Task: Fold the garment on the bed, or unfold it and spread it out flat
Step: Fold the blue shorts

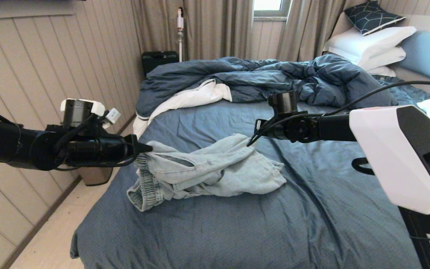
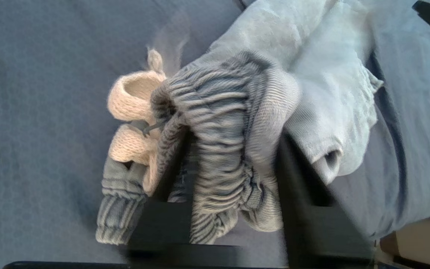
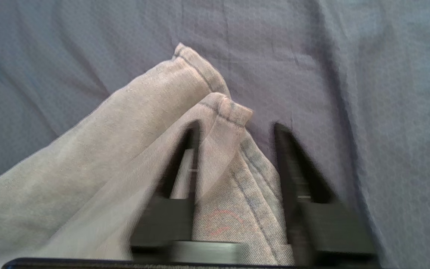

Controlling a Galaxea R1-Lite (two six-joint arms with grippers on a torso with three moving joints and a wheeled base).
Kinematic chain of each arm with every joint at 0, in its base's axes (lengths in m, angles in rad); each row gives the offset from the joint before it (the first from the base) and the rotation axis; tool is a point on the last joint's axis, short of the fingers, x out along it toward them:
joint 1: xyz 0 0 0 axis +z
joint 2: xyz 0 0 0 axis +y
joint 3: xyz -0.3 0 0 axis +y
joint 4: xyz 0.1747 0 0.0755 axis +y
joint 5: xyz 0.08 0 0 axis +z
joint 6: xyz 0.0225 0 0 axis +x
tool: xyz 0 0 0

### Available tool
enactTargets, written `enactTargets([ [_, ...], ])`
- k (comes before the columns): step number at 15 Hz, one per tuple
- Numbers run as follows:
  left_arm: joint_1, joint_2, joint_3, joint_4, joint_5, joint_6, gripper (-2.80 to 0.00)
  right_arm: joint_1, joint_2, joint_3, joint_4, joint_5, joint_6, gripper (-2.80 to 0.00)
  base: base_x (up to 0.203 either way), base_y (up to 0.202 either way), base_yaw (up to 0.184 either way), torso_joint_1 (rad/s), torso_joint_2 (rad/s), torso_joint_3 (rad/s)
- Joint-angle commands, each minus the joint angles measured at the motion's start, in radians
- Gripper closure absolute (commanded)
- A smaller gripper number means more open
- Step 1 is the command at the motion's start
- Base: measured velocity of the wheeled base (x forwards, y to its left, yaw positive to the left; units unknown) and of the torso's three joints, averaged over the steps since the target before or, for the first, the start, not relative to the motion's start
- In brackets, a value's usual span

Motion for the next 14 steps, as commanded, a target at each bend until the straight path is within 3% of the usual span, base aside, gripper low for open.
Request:
enactTargets([
  [1,0.001,0.005,0.013,-0.001,-0.003,0.001,-2.80,-0.003,0.000,0.001,-0.001,-0.002,0.003,-2.80,0.000,0.000,0.000,0.000,0.00,0.000],
  [6,0.001,-0.060,0.086,0.010,0.002,0.005,-2.80,-0.010,-0.024,0.008,0.010,-0.007,0.014,-2.80,0.000,0.000,0.000,0.000,0.00,0.000],
  [14,0.008,-0.216,0.195,0.008,0.014,0.005,-2.80,-0.001,-0.159,0.171,0.015,-0.009,0.022,-2.80,0.000,0.000,0.000,0.000,0.00,0.000],
])
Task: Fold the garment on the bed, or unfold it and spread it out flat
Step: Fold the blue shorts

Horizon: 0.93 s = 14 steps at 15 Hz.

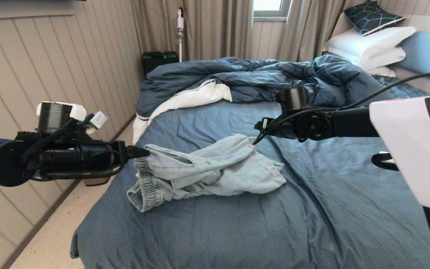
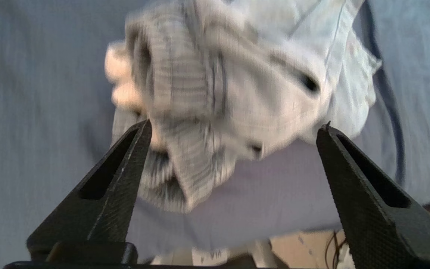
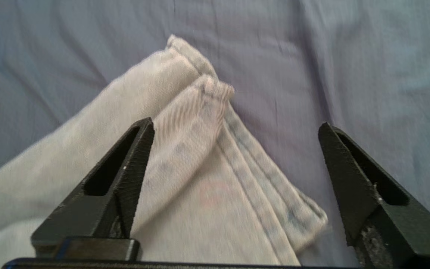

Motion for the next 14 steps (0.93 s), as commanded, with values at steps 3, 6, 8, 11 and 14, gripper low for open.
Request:
enactTargets([
  [3,-0.010,-0.109,0.157,0.003,-0.002,0.024,0.00,0.009,-0.138,0.198,-0.001,0.007,-0.001,0.00,0.000,0.000,0.000,0.000,0.00,0.000],
  [6,-0.020,-0.090,0.198,0.006,-0.002,0.032,0.00,0.003,-0.190,0.325,-0.004,0.031,-0.001,0.00,0.000,0.000,0.000,0.000,0.00,0.000],
  [8,-0.021,-0.056,0.191,0.004,-0.001,0.034,0.00,-0.006,-0.207,0.379,-0.005,0.047,0.002,0.00,0.000,0.000,0.000,0.000,0.00,0.000],
  [11,-0.028,0.015,0.141,-0.003,0.014,0.035,0.00,-0.003,-0.256,0.434,-0.005,0.072,0.010,0.00,0.000,0.000,0.000,0.000,0.00,0.000],
  [14,-0.031,0.083,0.092,0.002,0.037,0.034,0.00,-0.002,-0.279,0.454,-0.005,0.090,0.026,0.00,0.000,0.000,0.000,0.000,0.00,0.000],
])
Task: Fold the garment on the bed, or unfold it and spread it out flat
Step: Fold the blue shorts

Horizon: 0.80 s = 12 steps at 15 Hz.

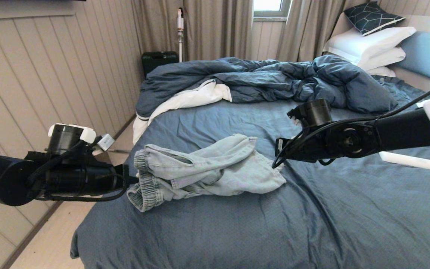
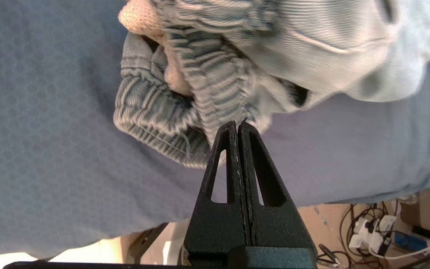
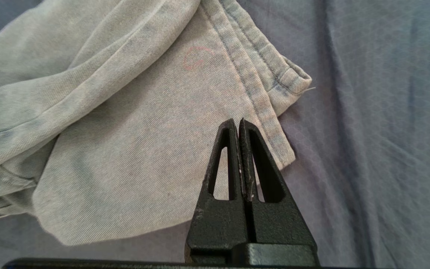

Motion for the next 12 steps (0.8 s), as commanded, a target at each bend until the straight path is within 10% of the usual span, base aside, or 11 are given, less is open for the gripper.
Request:
enactTargets([
  [1,-0.001,0.072,-0.019,0.000,0.003,-0.003,0.00,0.000,-0.027,0.007,0.000,0.002,0.002,0.00,0.000,0.000,0.000,0.000,0.00,0.000],
  [2,0.000,0.086,-0.017,0.000,0.017,-0.003,-2.40,0.000,-0.028,0.007,0.000,0.007,0.002,0.00,0.000,0.000,0.000,0.000,0.00,0.000],
  [3,0.000,0.092,-0.008,0.000,0.022,-0.002,-2.80,0.000,-0.027,0.007,0.000,0.015,0.002,0.00,0.000,0.000,0.000,0.000,0.00,0.000],
  [12,-0.018,0.136,-0.061,0.029,-0.007,-0.009,-2.80,0.000,-0.013,-0.004,-0.003,0.025,0.002,0.00,0.000,0.000,0.000,0.000,0.00,0.000],
])
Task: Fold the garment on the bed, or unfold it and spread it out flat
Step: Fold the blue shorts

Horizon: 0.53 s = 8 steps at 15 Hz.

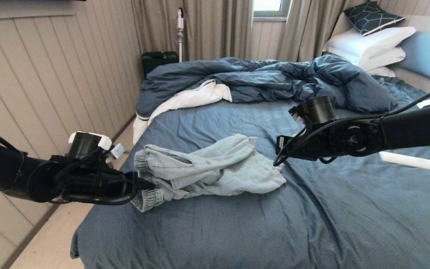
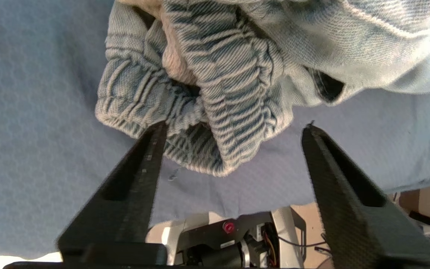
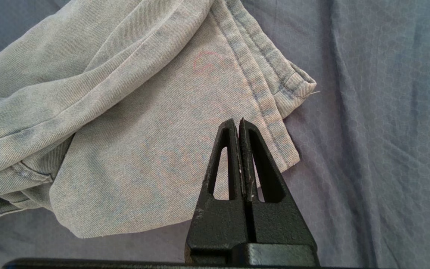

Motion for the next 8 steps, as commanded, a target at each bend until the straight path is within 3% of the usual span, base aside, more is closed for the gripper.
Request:
enactTargets([
  [1,0.000,0.052,-0.043,0.023,-0.002,-0.002,-2.80,0.001,0.003,-0.002,0.000,-0.001,0.002,0.00,0.000,0.000,0.000,0.000,0.00,0.000],
  [8,-0.024,0.142,-0.162,0.118,-0.002,-0.002,-2.80,-0.002,0.050,-0.034,-0.005,0.001,0.002,0.00,0.000,0.000,0.000,0.000,0.00,0.000],
])
